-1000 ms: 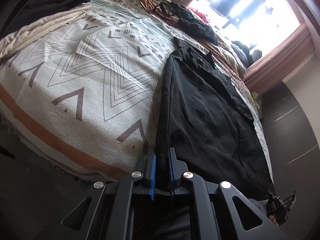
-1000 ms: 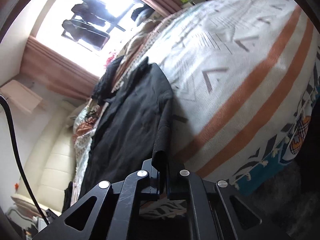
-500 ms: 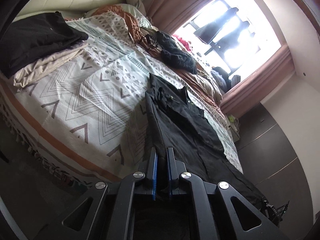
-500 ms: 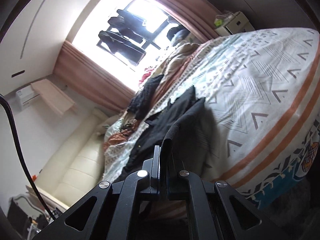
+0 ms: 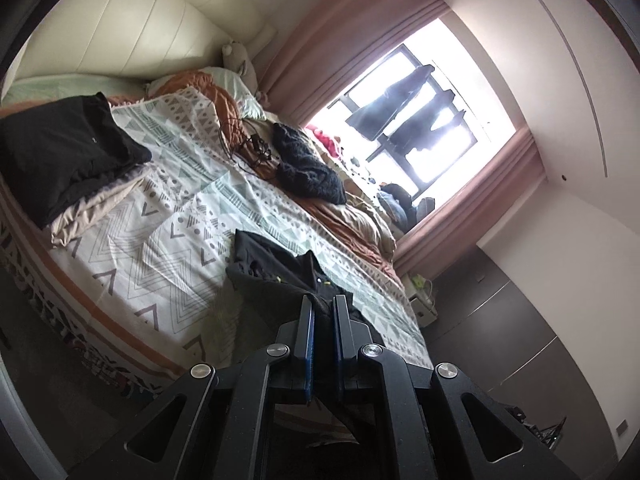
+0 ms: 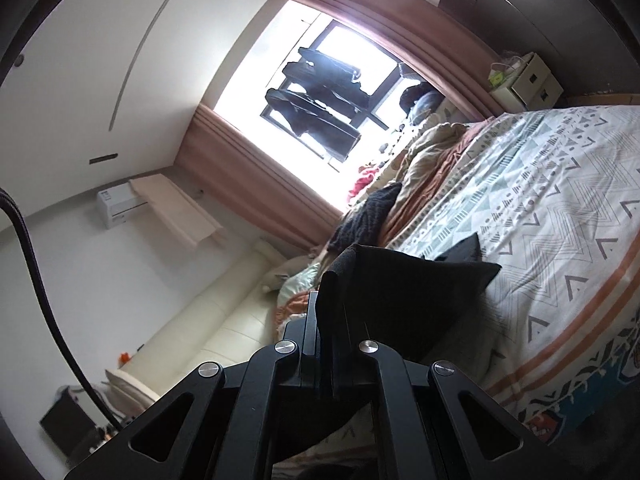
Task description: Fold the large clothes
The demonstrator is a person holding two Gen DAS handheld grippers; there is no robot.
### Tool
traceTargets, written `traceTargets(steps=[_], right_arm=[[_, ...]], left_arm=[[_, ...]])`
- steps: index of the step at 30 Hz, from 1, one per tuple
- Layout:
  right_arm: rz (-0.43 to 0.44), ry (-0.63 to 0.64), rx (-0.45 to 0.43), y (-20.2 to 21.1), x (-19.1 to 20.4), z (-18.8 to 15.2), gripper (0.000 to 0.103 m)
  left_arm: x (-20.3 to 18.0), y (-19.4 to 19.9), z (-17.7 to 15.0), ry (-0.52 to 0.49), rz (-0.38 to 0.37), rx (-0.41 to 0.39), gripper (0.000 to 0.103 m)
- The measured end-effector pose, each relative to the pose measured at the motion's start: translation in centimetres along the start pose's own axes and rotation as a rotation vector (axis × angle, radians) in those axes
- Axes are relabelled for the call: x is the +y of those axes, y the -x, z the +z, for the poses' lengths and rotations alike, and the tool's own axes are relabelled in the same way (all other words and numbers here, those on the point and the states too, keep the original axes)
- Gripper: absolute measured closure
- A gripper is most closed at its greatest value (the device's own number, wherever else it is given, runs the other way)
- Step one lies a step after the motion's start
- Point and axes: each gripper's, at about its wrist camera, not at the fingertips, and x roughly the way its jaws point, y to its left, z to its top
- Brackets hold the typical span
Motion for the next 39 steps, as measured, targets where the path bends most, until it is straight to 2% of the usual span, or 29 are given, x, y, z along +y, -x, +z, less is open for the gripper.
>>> traceTargets(steps=[6, 10, 17, 21, 26, 32, 39], right_arm=[[0.052, 0.022, -0.017, 0.4, 2.5, 0.6, 0.099], [0.058, 0.044, -0.022, 0.0, 3.1, 0.7, 0.099], [0.04, 0.009, 0.006, -1.9, 1.0, 0.3, 0.099], [0.018, -0.002, 0.015, -3.7, 0.1, 0.6, 0.099], [0.001, -0.021, -0.006, -6.5, -0.3, 2.5, 0.099], [-0.003, -0.025, -0.075, -11.4, 0.8, 6.2, 0.099], [-0.047, -0.174, -0.18, -17.8, -0.9, 8.1, 0.099]], left_arm=[[-1.5, 2.7, 1.0, -0.026, -0.017, -0.05, 0.096], [-1.8, 2.8, 1.4, -0.041, -0.017, -0.059, 0.096], [-1.3, 1.5, 1.3, -0.06, -0.008, -0.054, 0.095], [-1.1, -0.2, 2.0, -0.058, -0.004, -0.051, 0.095], [-1.7, -3.0, 4.4, -0.072, 0.004, -0.062, 0.095], [-2.7, -7.4, 8.7, -0.077, 0.018, -0.083, 0.095], [-2.7, -14.1, 12.2, -0.076, 0.054, -0.071, 0.095]])
